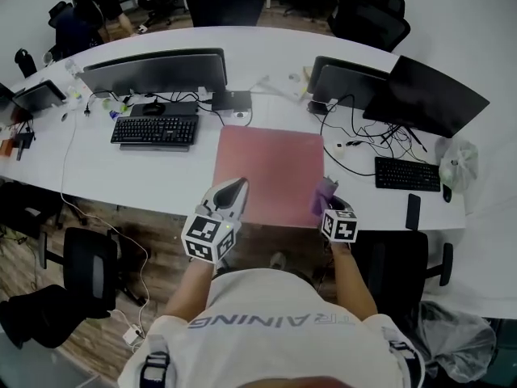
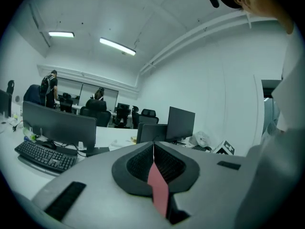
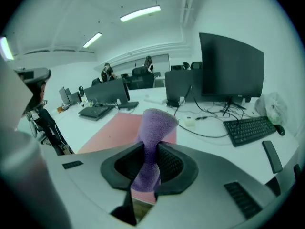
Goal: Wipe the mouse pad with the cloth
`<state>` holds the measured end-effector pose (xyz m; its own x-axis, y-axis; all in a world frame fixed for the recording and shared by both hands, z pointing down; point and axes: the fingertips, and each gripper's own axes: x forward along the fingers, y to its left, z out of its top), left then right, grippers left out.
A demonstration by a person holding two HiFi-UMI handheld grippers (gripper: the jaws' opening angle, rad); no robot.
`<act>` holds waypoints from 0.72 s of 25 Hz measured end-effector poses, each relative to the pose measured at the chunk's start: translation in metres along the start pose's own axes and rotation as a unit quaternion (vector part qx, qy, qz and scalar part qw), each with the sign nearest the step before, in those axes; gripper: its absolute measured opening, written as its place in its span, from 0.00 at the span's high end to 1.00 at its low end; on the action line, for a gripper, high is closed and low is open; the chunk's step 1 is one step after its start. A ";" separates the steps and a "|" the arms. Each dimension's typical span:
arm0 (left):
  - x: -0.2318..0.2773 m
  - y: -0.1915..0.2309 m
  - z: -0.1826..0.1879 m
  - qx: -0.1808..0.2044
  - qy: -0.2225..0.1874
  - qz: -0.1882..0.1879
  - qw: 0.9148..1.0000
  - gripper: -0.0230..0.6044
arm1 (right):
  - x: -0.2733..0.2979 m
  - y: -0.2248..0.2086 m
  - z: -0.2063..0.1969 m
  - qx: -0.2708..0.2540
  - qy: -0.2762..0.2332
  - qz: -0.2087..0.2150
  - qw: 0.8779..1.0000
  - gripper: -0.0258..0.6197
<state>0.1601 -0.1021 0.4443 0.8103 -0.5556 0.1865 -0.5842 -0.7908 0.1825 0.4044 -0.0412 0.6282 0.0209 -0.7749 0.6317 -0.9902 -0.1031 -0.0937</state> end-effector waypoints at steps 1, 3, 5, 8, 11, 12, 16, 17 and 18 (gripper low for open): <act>-0.005 0.007 0.007 0.003 -0.006 0.002 1.000 0.91 | -0.007 0.012 0.020 -0.003 -0.022 0.007 1.000 0.82; -0.016 0.022 0.020 0.008 -0.015 0.009 1.000 0.91 | -0.024 0.037 0.061 -0.012 -0.068 0.022 0.997 0.82; -0.026 0.037 0.031 0.008 -0.025 0.016 1.000 0.91 | -0.042 0.063 0.101 -0.025 -0.114 0.037 0.992 0.82; -0.041 0.057 0.047 0.010 -0.039 0.023 0.999 0.91 | -0.069 0.103 0.153 -0.050 -0.176 0.056 0.982 0.82; -0.053 0.071 0.059 0.015 -0.052 0.026 0.998 0.91 | -0.093 0.137 0.186 -0.071 -0.220 0.074 0.970 0.82; -0.056 0.075 0.062 0.016 -0.055 0.027 0.998 0.91 | -0.098 0.145 0.194 -0.076 -0.230 0.078 0.967 0.82; -0.065 0.087 0.066 0.019 -0.059 0.027 0.998 0.91 | -0.109 0.165 0.209 -0.086 -0.260 0.076 0.959 0.82; -0.067 0.089 0.065 0.019 -0.058 0.027 0.998 0.91 | -0.110 0.168 0.210 -0.086 -0.264 0.075 0.958 0.82; -0.068 0.092 0.065 0.018 -0.057 0.027 0.998 0.91 | -0.109 0.171 0.211 -0.086 -0.267 0.074 0.957 0.82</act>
<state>0.0539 -0.1538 0.3859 0.7791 -0.6213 0.0833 -0.6264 -0.7667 0.1406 0.2623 -0.1055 0.3806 -0.0997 -0.9860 0.1336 -0.9949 0.1012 0.0044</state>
